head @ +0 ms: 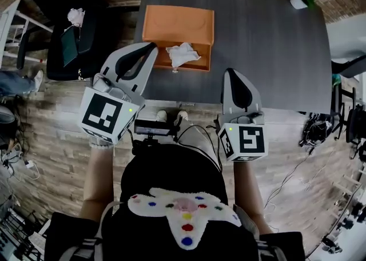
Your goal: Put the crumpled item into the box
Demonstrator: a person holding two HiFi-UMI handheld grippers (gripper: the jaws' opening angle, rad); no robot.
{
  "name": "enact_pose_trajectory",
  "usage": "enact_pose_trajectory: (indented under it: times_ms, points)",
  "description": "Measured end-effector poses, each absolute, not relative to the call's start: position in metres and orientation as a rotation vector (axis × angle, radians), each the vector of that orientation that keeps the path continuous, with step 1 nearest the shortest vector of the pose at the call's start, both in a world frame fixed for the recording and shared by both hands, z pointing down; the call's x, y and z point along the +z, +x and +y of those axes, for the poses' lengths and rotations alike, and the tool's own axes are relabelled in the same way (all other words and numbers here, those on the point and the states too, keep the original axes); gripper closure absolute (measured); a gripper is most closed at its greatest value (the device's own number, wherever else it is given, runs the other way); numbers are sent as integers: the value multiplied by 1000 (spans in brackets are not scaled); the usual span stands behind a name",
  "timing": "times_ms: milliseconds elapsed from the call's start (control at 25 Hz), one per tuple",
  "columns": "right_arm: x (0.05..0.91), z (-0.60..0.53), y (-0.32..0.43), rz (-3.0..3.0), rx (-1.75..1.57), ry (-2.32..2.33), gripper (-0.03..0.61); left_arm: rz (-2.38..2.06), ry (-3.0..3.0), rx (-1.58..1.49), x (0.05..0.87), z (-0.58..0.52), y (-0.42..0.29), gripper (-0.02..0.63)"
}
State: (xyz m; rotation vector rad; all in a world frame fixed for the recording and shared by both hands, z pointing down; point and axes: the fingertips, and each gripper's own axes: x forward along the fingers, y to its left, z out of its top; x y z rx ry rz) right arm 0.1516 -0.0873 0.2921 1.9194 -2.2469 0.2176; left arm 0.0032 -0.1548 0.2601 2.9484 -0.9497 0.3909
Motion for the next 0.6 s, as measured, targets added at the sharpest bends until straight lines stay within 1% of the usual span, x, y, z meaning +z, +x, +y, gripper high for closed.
enact_pose_trajectory:
  times_ms: [240, 600]
  points:
    - [268, -91, 142, -2303, 157, 1891, 570, -1011, 2957, 352, 236, -136, -6, 607]
    - [253, -94, 136, -2335, 109, 1871, 569, -1014, 2894, 352, 240, -118, -21, 607]
